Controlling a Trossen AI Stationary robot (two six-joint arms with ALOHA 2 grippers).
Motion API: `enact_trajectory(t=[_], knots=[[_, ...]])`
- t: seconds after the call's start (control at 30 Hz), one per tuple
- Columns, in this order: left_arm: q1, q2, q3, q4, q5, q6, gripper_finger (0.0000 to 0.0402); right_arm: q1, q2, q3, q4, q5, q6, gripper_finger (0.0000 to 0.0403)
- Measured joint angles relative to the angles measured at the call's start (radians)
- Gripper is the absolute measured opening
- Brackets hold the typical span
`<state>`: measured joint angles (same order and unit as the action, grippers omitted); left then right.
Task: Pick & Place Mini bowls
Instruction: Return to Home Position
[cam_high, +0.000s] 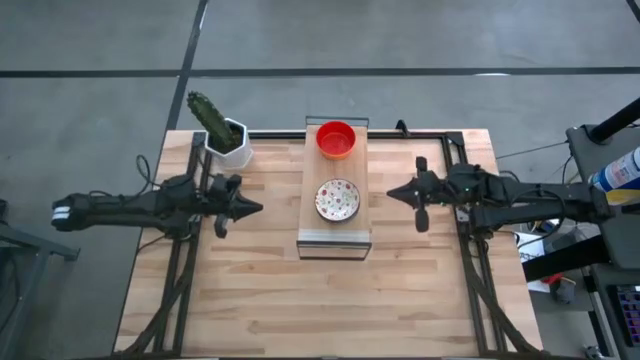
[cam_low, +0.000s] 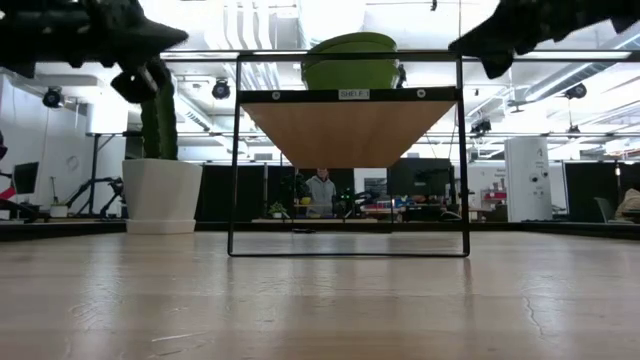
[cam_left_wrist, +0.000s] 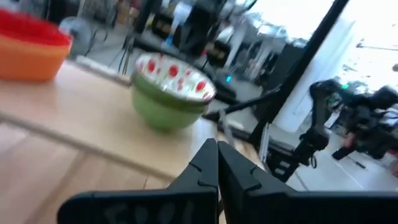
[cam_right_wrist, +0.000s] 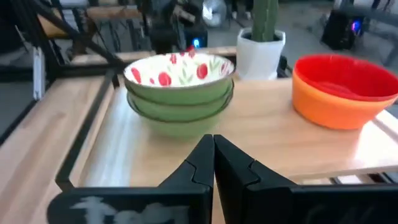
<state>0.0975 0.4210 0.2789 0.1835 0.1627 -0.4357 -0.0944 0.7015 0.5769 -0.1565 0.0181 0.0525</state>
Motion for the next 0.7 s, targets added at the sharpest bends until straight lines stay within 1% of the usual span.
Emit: enact_trajectory(t=[0.07, 0.1, 0.2, 0.27, 0.4, 0.7], knots=[[-0.005, -0.023, -0.022, 0.068, -0.012, 0.015, 0.0, 0.0, -0.03, -0.043, 0.075, -0.005, 0.0, 0.0009], [-0.007, -0.035, -0.026, 0.096, -0.026, 0.019, 0.0, 0.0, -0.046, -0.069, 0.125, -0.024, -0.009, 0.0009], [-0.023, -0.064, -0.04, 0.073, -0.097, 0.042, 0.0, 0.0, -0.095, -0.147, 0.214, -0.094, -0.01, 0.0009], [-0.026, -0.083, -0.036, 0.028, -0.121, 0.053, 0.0, 0.001, -0.138, -0.181, 0.219, -0.102, -0.004, 0.0009], [-0.026, -0.134, -0.03, -0.12, -0.128, 0.06, 0.0, 0.003, -0.218, -0.224, 0.222, -0.105, -0.006, 0.0009], [-0.026, -0.257, -0.119, -0.133, -0.128, 0.097, 0.0, 0.002, -0.384, -0.34, 0.222, -0.105, -0.012, 0.0009]])
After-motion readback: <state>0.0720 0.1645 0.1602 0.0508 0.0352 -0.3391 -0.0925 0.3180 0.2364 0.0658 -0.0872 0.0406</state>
